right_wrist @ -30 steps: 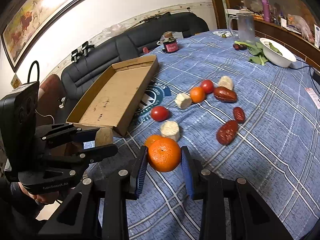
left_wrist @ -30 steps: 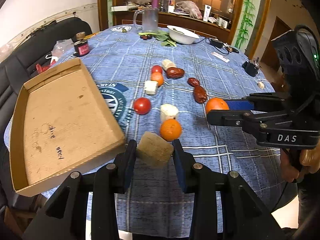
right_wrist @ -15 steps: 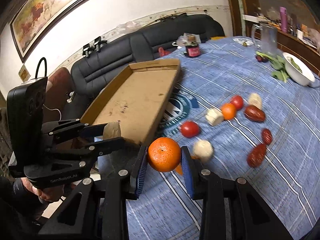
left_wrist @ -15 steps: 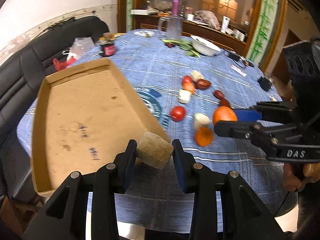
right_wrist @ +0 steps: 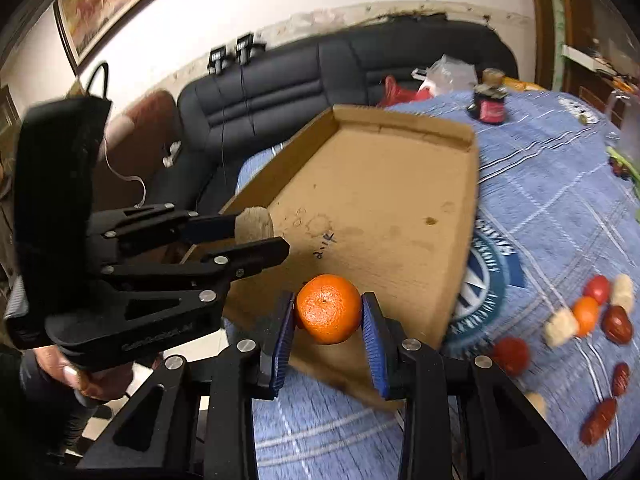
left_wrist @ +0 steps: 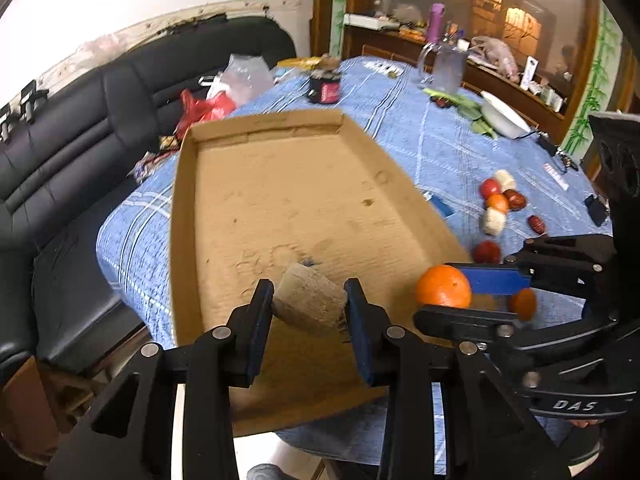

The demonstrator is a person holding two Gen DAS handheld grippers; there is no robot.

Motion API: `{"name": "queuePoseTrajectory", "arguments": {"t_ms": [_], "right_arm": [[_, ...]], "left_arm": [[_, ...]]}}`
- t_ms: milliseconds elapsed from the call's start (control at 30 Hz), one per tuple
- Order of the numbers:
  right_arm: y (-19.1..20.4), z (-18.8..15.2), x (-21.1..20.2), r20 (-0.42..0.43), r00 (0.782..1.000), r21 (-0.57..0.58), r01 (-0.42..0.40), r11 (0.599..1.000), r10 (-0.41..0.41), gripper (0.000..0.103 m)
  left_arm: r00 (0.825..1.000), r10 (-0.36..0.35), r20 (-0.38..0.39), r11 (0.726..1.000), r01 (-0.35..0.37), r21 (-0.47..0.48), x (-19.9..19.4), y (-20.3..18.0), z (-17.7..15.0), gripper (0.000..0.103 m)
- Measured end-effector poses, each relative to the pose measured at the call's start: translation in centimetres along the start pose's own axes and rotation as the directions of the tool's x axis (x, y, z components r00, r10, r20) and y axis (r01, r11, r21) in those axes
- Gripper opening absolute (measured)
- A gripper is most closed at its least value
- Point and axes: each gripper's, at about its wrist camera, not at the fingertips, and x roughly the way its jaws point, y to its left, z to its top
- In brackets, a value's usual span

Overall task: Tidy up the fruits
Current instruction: 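Carry the beige cylinder and the mandarin in both tools over the cardboard tray, then open the left tool to drop the cylinder while the right tool releases the mandarin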

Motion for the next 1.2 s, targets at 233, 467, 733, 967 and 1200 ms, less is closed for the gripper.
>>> {"name": "queuePoseTrajectory", "arguments": {"t_ms": [233,467,733,967,1200], "right_arm": [[-0.6,0.5,2.8,-0.088,0.996,-0.016,0.017,1.000,-0.018,0.033],[-0.7,0.0,4.0,-0.130,0.991,-0.040,0.035,0.999,-0.040,0.035],[-0.9,0.1,3.1,-0.108,0.994,-0.031,0.032,0.999,-0.036,0.055],[-0.3,-0.1,-0.2,-0.031,0.999,-0.030,0.017,0.999,-0.018,0.058],[-1.2,-1.9,-3.4,0.010,0.999,-0.005,0.044,0.999,-0.044,0.061]], "left_arm": [[0.998,0.012,-0.066,1.000,-0.011,0.017,1.6,0.1,-0.7,0.034],[0.994,0.007,-0.109,1.000,-0.004,0.026,2.9,-0.1,-1.0,0.034],[0.993,0.035,-0.116,0.999,-0.035,0.002,2.4,0.6,-0.9,0.057],[0.996,0.061,-0.058,0.998,-0.062,-0.007,0.4,0.4,-0.5,0.063],[0.998,0.051,-0.027,0.998,-0.050,0.028,-0.7,-1.8,-0.3,0.063]]}}
